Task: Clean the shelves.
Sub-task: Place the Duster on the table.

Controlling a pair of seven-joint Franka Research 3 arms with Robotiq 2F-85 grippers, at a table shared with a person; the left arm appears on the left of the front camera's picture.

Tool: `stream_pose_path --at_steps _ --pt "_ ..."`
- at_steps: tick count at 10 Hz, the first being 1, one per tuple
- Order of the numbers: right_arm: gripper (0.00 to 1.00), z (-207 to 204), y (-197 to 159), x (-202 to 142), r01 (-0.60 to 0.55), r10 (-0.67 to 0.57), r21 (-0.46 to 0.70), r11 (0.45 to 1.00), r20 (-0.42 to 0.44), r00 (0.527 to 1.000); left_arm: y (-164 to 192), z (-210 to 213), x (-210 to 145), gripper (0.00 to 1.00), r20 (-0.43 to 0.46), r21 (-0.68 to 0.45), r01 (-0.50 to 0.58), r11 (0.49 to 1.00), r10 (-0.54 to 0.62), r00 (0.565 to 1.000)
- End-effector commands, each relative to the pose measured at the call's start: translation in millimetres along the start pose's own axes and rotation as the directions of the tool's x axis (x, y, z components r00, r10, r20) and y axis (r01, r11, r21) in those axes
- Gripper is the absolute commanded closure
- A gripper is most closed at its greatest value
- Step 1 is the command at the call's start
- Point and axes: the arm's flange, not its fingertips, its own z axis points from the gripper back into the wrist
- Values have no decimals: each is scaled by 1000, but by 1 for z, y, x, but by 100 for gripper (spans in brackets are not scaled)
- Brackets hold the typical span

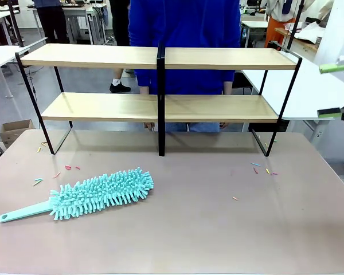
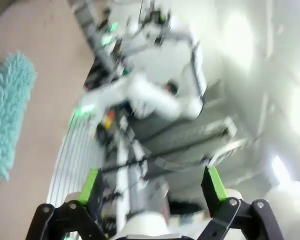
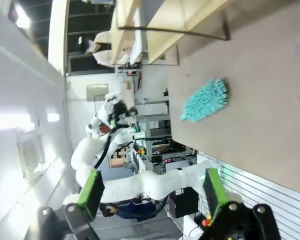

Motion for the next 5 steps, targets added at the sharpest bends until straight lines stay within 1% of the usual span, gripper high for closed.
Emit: stream_pose_path --at_steps 1,2,3,5 --pt "0 -11 -24 -6 7 -6 32 999 -39 999 -44 84 16 0 621 -272 157 949 48 782" --pt "0 0 0 0 0 0 0 1000 0 1000 -39 106 13 0 764 -342 222 913 133 632" --pt "0 0 0 0 0 0 0 1000 0 1000 7 12 4 0 152 -71 -22 997 32 988" --pt "0 0 0 0 0 0 0 1000 0 1000 7 12 4 0 152 -71 -22 997 32 988"
